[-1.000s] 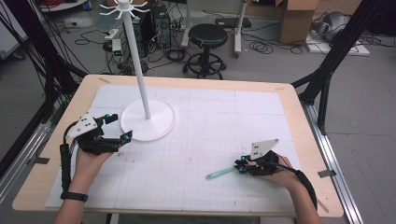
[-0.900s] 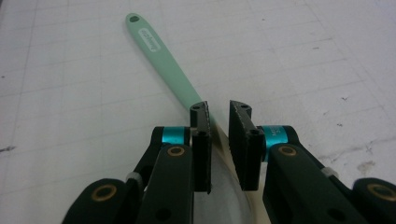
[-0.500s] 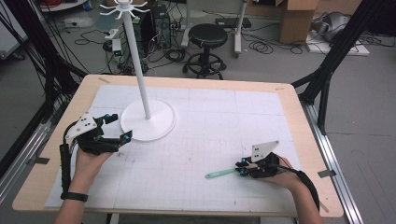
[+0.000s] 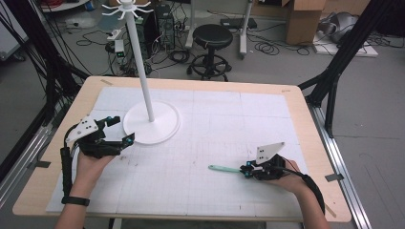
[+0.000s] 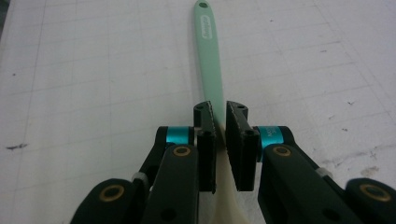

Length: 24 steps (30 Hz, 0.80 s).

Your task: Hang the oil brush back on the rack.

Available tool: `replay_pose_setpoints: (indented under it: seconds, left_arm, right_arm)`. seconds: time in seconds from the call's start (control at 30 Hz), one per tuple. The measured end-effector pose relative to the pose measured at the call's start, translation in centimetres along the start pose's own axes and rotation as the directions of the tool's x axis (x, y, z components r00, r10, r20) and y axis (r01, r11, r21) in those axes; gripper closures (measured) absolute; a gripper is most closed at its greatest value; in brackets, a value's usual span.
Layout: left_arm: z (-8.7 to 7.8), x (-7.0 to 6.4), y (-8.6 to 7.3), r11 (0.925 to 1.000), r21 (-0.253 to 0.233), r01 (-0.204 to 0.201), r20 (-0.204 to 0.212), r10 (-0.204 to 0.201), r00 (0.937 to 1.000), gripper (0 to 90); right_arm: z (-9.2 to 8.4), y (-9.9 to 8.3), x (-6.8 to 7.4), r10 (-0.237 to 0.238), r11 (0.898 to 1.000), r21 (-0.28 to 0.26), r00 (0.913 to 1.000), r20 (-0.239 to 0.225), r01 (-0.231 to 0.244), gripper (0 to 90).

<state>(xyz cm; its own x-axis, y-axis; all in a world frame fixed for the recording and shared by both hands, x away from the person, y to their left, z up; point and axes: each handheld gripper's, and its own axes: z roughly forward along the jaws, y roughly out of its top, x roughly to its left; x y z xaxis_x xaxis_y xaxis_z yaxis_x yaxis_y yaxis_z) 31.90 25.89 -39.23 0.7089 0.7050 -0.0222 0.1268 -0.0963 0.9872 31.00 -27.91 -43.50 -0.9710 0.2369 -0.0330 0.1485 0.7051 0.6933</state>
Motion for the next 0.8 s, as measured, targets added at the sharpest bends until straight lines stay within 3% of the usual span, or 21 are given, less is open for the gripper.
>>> replay_pose_setpoints:
  seconds: [0.17,0.27,0.47,0.6,0.8]
  left_arm:
    - [-0.1,0.1,0.0,1.0000,-0.003,0.001,-0.002,-0.001,1.0000,12.4]
    - [-0.1,0.1,0.0,1.0000,-0.001,0.002,-0.004,-0.002,1.0000,12.4]
    - [-0.1,0.1,0.0,1.0000,-0.001,0.002,-0.005,-0.002,1.0000,12.4]
    - [-0.2,0.2,0.0,1.0000,-0.002,0.001,-0.007,-0.001,1.0000,12.4]
    - [-0.3,0.2,0.1,1.0000,-0.005,0.000,-0.009,0.000,1.0000,12.4]
  right_arm:
    - [0.0,0.0,-0.2,0.020,1.000,-0.004,0.9998,0.010,-0.020,83.6]
    - [-0.4,0.0,-0.3,0.062,0.996,-0.064,0.9979,0.020,-0.060,83.6]
    - [-0.5,0.3,-0.6,0.104,0.991,-0.095,0.9924,0.067,-0.097,83.7]
    - [-0.9,0.7,-1.0,0.126,0.983,-0.146,0.9864,0.105,-0.110,83.7]
    - [-1.2,2.2,-1.1,0.167,0.963,-0.235,0.9765,0.136,-0.132,83.6]
